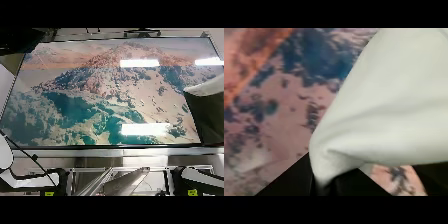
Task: Fold the shirts.
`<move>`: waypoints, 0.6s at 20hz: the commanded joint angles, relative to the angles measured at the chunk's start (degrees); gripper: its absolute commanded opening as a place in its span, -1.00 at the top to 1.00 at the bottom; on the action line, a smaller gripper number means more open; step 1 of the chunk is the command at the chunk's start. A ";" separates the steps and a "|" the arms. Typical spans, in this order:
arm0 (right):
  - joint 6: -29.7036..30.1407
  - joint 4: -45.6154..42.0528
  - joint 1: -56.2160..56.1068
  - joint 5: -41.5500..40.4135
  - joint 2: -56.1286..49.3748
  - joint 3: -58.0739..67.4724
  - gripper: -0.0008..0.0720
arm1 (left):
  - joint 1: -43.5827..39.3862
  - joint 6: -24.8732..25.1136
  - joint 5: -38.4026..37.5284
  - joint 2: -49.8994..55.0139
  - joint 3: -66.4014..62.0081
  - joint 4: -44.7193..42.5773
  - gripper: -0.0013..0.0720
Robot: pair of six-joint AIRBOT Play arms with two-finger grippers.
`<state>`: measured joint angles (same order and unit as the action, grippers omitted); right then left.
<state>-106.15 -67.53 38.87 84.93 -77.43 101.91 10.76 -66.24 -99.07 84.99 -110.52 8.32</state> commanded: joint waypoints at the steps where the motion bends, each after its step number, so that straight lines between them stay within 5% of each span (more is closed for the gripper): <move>1: -2.16 -16.63 5.35 6.38 7.93 -13.03 0.93 | -3.37 -1.20 0.02 1.97 0.02 -1.14 0.89; 9: -3.34 -22.95 8.44 -1.97 19.96 -42.73 0.88 | -12.55 -2.01 -0.04 7.52 0.02 -1.11 0.89; 10: -2.99 -22.93 8.44 -1.07 19.71 -42.71 0.30 | -13.27 -2.16 -0.13 8.31 0.02 -1.09 0.89; 11: -1.25 -22.80 8.44 -0.17 19.74 -42.49 -0.72 | -13.86 -2.56 -0.20 9.07 0.02 -1.07 0.89; 12: 3.28 -21.97 8.41 1.36 19.69 -41.42 -0.94 | -14.32 -3.13 -0.13 9.64 0.02 -1.01 0.90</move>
<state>-108.14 -89.36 46.98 84.31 -58.59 62.08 -1.61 -68.51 -99.07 92.79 -110.50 7.11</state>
